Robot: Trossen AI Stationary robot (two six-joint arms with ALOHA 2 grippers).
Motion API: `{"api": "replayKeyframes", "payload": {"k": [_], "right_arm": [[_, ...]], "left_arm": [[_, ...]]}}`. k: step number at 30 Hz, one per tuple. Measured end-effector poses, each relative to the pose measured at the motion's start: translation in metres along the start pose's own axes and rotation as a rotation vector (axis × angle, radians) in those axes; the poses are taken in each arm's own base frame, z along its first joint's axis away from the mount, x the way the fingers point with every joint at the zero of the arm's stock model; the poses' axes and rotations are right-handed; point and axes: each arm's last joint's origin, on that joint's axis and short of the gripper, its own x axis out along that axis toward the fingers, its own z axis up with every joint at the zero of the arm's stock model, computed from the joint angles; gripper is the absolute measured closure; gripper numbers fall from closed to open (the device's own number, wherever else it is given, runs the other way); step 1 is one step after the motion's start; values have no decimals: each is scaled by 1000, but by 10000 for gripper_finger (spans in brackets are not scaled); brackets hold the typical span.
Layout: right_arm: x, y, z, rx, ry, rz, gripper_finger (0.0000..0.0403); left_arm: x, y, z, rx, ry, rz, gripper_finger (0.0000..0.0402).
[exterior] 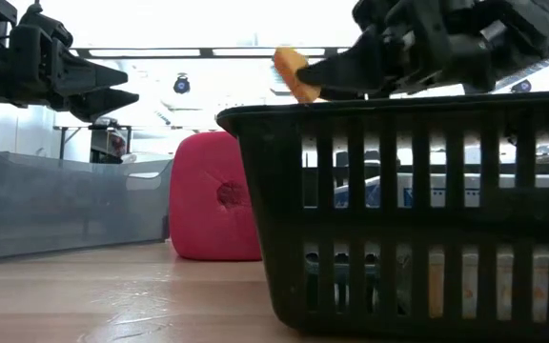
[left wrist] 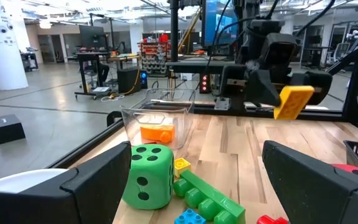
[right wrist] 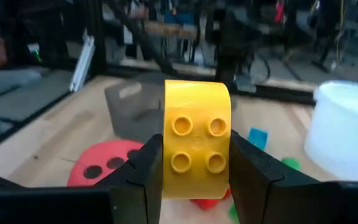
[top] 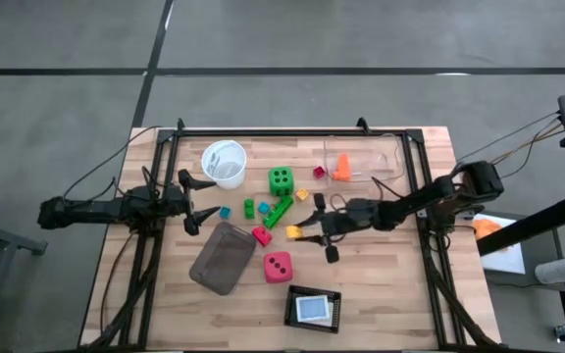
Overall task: Pick & Place Toys
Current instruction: Put the right yellow game piece into the transparent bin
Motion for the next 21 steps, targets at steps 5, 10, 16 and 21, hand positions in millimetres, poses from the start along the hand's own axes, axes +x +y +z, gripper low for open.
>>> {"api": "replayKeyframes", "payload": {"k": [5, 10, 16, 21], "right_arm": [[-13, -4, -14, 10, -31, -60, 273], [-25, -13, -20, 28, -6, -217, 273], [-38, -34, -14, 48, -10, -466, 273], [-55, -56, -7, 76, 43, -733, 273]], "left_arm": [[0, 0, 0, 0, 0, 0, 39], [0, 0, 0, -1, -3, 0, 39], [0, 0, 0, 0, -1, 0, 39], [0, 0, 0, 0, 1, -1, 39]]}}
